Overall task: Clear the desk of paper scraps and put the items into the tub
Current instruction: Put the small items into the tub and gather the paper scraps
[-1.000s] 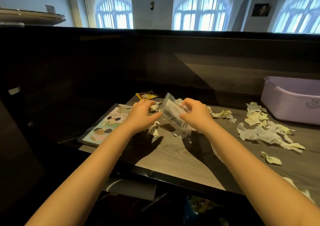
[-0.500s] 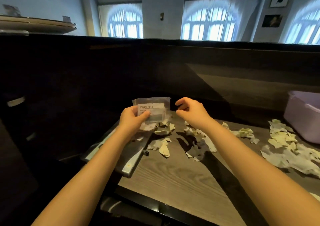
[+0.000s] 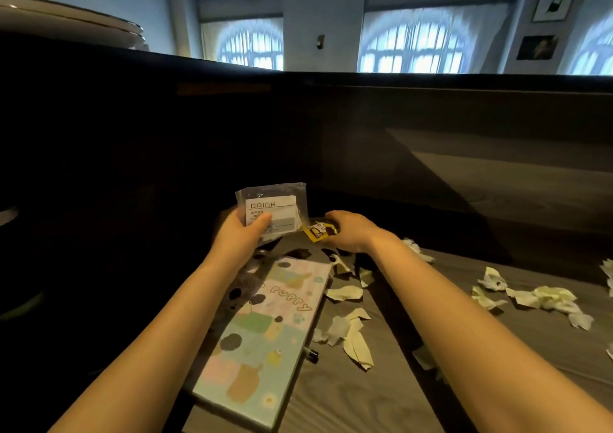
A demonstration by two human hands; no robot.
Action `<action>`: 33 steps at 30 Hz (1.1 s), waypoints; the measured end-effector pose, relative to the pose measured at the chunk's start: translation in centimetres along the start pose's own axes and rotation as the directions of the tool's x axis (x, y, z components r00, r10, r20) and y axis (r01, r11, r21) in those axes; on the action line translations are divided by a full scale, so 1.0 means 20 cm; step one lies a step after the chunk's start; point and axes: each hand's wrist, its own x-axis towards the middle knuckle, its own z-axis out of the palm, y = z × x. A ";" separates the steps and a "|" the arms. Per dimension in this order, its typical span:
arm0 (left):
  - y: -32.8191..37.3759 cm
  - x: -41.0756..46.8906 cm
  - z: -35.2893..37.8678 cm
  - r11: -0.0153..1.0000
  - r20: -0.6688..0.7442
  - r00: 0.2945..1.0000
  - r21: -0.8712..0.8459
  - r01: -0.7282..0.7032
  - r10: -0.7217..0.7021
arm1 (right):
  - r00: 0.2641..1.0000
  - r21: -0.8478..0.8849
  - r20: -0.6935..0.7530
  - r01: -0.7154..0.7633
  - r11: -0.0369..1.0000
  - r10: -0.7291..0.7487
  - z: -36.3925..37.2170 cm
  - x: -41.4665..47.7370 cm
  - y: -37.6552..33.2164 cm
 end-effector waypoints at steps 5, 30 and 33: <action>-0.02 0.03 0.00 0.995 -0.013 0.995 -0.003 0.098 -0.098 | 0.986 -0.012 0.165 -0.028 1.000 0.030 0.06 0.09 -0.01; 0.02 0.00 -0.06 0.979 -0.051 0.980 -0.068 0.190 -0.193 | 0.997 -0.344 0.048 0.079 0.935 -0.066 0.07 -0.02 -0.17; 0.05 -0.02 -0.06 0.986 -0.082 0.984 -0.058 0.155 -0.159 | 0.997 -0.226 -0.008 0.072 0.971 -0.076 0.01 -0.07 -0.12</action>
